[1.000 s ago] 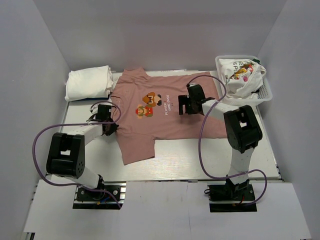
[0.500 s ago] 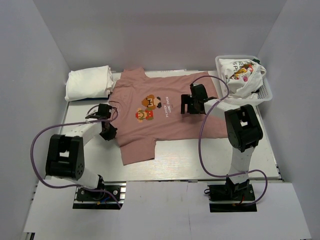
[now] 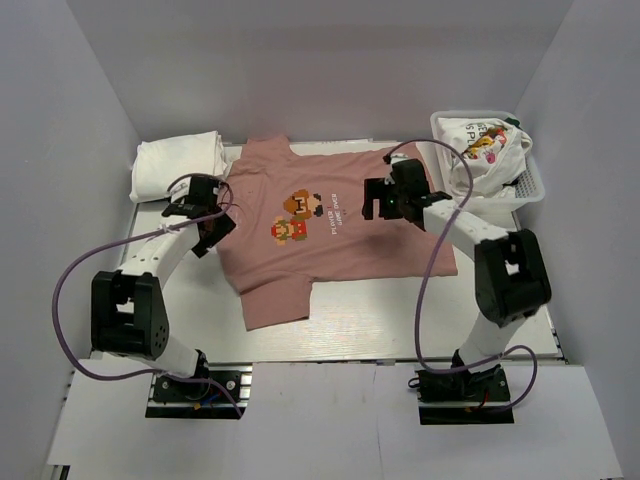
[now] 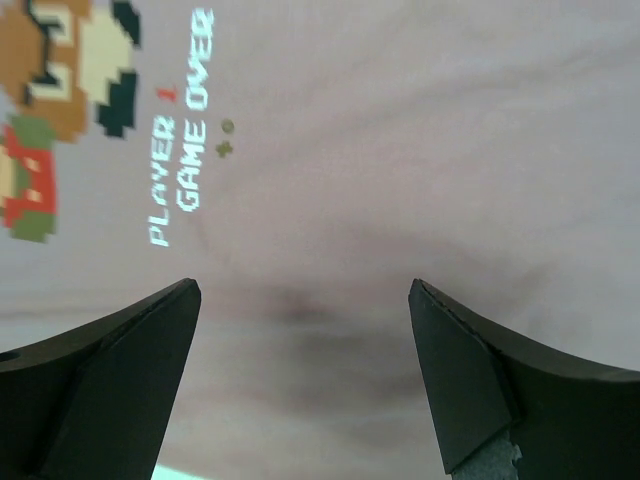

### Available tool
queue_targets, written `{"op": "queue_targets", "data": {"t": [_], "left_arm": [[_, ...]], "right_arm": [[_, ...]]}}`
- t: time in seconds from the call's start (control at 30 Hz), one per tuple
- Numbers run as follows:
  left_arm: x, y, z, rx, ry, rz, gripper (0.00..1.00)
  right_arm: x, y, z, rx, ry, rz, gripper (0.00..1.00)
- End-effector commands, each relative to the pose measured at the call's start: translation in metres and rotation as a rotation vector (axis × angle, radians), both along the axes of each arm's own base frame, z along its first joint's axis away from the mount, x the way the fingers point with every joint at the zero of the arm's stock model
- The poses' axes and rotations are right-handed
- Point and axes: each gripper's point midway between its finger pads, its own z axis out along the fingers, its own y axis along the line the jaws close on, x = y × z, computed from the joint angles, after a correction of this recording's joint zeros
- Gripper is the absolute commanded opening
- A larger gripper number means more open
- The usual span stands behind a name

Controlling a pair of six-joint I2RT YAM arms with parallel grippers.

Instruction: Fold and stack the t-shirts

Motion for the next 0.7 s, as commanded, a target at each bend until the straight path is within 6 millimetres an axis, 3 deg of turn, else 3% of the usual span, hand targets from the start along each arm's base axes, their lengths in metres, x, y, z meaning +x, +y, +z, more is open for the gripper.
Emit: {"op": "queue_targets", "data": {"t": [0.0,0.03,0.07,0.17,0.23,0.27,0.3,0.33,0.43,0.53,0.57,0.6,0.67], "left_arm": [[0.037,-0.022,0.038,-0.014,-0.159,-0.169,0.82],[0.051,-0.037,0.044,-0.046,-0.205,-0.271,0.95],[0.061,-0.05,0.041,-0.081,-0.201,-0.319,1.0],[0.09,-0.074,0.045,-0.141,-0.259,-0.435,1.0],[0.108,-0.097,0.035,-0.192,-0.288,-0.539,1.0],[0.127,-0.1,0.048,-0.181,-0.331,-0.551,1.0],[0.136,-0.105,0.047,-0.187,-0.335,-0.575,1.0],[0.154,-0.108,0.041,-0.188,-0.322,-0.574,1.0],[0.183,-0.108,0.015,-0.17,-0.266,-0.563,1.0],[0.198,-0.112,-0.001,-0.159,-0.228,-0.558,1.0],[0.202,-0.111,-0.02,-0.154,-0.197,-0.549,1.0],[0.205,-0.109,-0.027,-0.141,-0.188,-0.538,1.0],[0.214,-0.11,-0.032,-0.133,-0.186,-0.548,1.0]], "right_arm": [[-0.001,-0.019,0.032,0.009,-0.086,-0.099,0.9],[0.001,-0.034,0.029,-0.028,-0.09,-0.172,0.9],[0.0,-0.039,0.027,-0.037,-0.085,-0.195,0.9],[-0.008,-0.056,0.007,-0.039,-0.007,-0.251,0.9],[-0.013,-0.058,-0.005,0.028,0.055,-0.246,0.9],[-0.016,-0.059,-0.01,0.044,0.076,-0.259,0.9],[-0.016,-0.064,-0.013,0.053,0.086,-0.272,0.9],[-0.018,-0.071,-0.018,0.067,0.104,-0.299,0.9],[-0.027,-0.087,-0.024,0.079,0.124,-0.334,0.9],[-0.033,-0.097,-0.021,0.074,0.12,-0.327,0.9],[-0.035,-0.1,-0.021,0.069,0.122,-0.329,0.9],[-0.037,-0.101,-0.021,0.062,0.128,-0.322,0.9],[-0.045,-0.107,-0.02,0.049,0.144,-0.338,0.9]]}}
